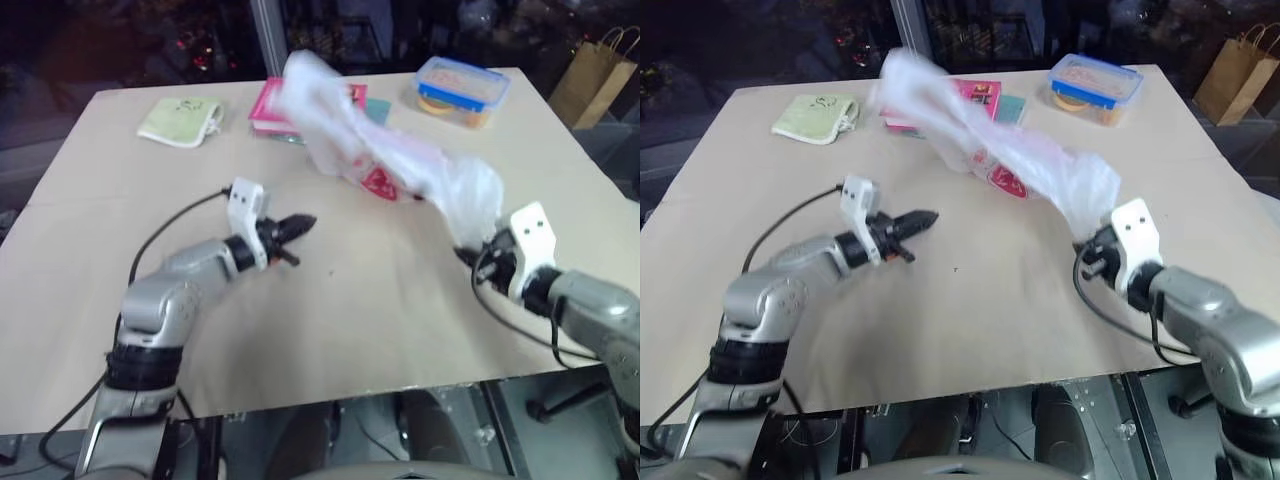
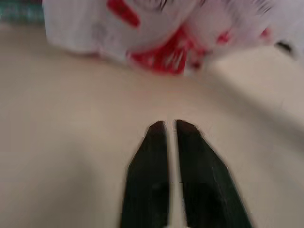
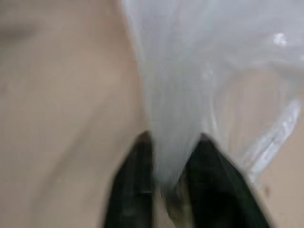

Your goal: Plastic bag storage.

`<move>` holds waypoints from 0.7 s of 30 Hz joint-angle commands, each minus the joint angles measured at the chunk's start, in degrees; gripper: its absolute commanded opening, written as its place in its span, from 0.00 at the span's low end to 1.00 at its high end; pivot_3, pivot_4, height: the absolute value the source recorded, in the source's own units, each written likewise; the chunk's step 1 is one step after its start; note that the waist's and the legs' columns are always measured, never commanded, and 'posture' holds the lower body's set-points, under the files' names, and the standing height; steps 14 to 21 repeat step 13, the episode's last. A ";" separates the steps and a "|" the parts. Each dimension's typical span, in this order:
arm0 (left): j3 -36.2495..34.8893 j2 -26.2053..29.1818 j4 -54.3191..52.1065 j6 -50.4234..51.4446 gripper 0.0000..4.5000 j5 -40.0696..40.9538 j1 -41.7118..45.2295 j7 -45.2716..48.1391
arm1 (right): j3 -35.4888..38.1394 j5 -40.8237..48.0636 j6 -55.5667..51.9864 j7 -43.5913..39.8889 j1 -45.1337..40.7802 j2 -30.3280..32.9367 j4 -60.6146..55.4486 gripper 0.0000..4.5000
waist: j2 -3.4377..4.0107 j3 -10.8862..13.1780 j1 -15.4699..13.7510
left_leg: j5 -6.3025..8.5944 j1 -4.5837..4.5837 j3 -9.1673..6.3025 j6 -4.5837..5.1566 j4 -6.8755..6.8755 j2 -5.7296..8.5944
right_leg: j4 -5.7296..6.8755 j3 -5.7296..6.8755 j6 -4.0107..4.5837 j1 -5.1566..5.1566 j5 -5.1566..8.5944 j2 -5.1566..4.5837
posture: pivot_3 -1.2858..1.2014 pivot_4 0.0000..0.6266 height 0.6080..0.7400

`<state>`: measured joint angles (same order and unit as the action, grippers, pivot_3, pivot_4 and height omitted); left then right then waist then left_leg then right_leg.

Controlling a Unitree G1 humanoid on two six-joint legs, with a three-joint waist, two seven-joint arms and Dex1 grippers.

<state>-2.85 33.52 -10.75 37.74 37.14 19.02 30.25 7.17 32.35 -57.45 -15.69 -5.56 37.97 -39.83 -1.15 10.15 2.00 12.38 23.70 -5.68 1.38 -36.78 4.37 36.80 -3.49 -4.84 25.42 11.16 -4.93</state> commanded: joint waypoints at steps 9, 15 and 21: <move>-19.05 6.15 -15.26 -3.50 0.99 1.24 -22.74 4.14 | 23.17 -1.32 16.57 -16.33 25.96 4.54 -12.06 1.00 | -0.01 -0.03 -0.99 | 0.24 -0.94 -0.10 0.21 -0.24 -0.57 | -0.61 0.42 -0.09 -1.41 0.28 0.32 | 0.52 0.24 1.00; -20.30 6.20 -14.42 -3.84 0.99 1.11 -23.24 4.92 | 29.74 -3.37 21.74 -22.68 32.46 4.86 -8.34 1.00 | -0.03 -0.05 -1.66 | 0.34 -1.02 -0.18 0.08 -0.26 -0.64 | -0.88 0.60 -0.13 -1.71 0.26 0.29 | 0.52 0.24 1.00; -20.30 6.20 -14.42 -3.84 0.99 1.11 -23.24 4.92 | 29.74 -3.37 21.74 -22.68 32.46 4.86 -8.34 1.00 | -0.03 -0.05 -1.66 | 0.34 -1.02 -0.18 0.08 -0.26 -0.64 | -0.88 0.60 -0.13 -1.71 0.26 0.29 | 0.52 0.24 1.00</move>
